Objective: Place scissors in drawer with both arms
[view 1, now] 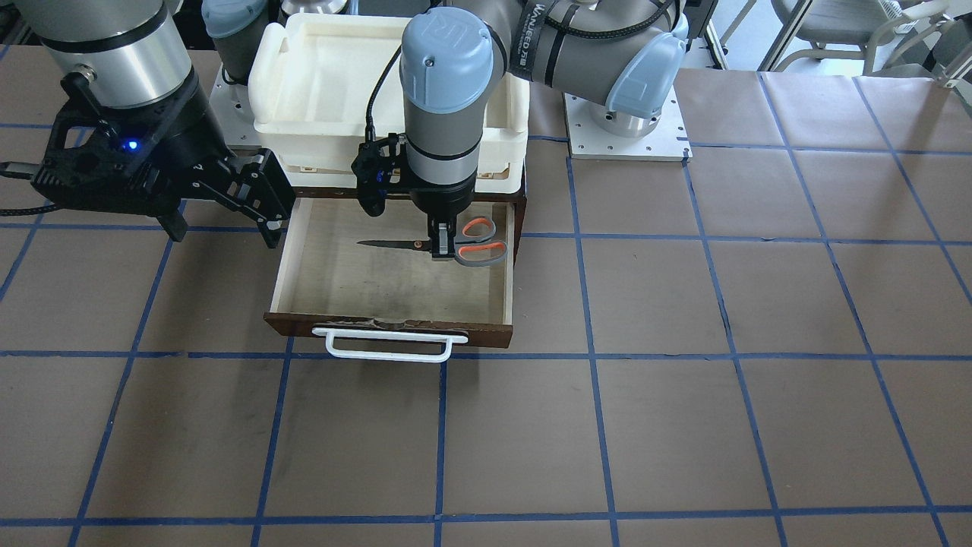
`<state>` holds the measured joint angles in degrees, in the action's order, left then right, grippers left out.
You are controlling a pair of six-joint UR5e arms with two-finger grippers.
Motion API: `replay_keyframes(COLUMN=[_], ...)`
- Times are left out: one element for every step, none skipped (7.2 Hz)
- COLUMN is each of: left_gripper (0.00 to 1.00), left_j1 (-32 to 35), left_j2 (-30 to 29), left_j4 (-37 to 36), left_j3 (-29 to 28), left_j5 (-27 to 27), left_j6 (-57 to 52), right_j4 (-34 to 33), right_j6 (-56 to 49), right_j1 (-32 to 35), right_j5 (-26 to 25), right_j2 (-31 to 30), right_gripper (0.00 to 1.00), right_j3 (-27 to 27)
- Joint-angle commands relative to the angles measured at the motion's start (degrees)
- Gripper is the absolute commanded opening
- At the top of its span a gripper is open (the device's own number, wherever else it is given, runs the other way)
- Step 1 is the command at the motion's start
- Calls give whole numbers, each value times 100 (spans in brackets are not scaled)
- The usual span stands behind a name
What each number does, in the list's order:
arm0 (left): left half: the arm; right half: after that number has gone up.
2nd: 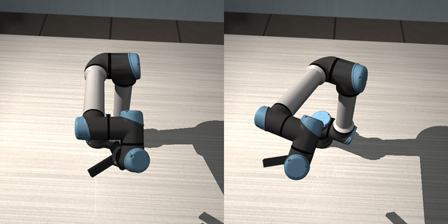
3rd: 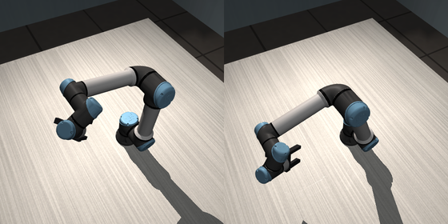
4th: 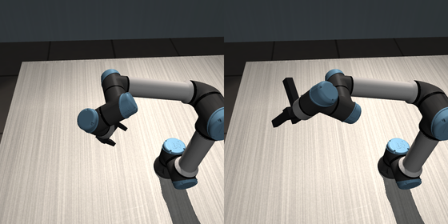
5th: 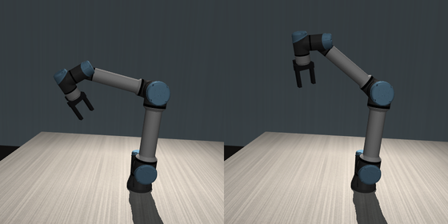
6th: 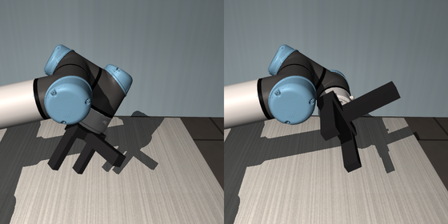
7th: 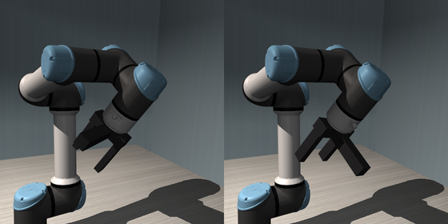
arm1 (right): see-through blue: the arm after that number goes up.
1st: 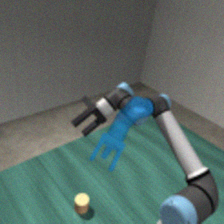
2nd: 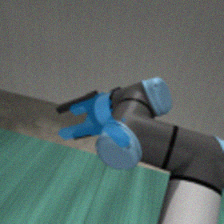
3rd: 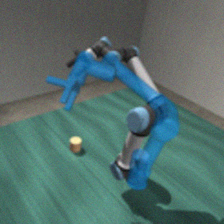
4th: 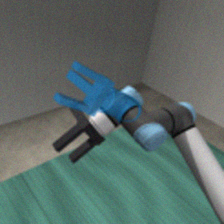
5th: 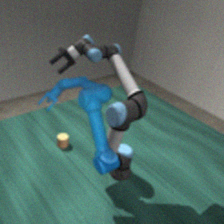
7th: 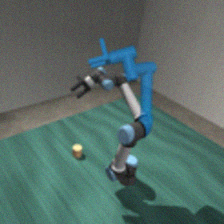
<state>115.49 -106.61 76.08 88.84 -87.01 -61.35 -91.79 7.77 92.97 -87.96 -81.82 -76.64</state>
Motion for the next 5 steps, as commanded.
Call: replay_keyframes(left_gripper=[0, 0, 0, 0, 0], left_j1=[87, 244, 255, 255, 272], left_j2=[-184, -237, -247, -255, -273], left_j4=[-23, 3, -5, -5, 21], left_j3=[-78, -51, -16, 1, 10], left_j5=[79, 9, 8, 8, 8], left_j6=[-26, -17, -26, -52, -78], right_j4=[39, 30, 39, 65, 187], right_j6=[-65, -65, -74, -83, -100], right_j1=[-7, -7, -7, -24, -25], right_j5=[95, 95, 95, 112, 104], right_j2=[-10, -10, -18, -27, -18], right_gripper=[100, 100, 100, 100, 100], right_j3=[0, 0, 0, 0, 0])
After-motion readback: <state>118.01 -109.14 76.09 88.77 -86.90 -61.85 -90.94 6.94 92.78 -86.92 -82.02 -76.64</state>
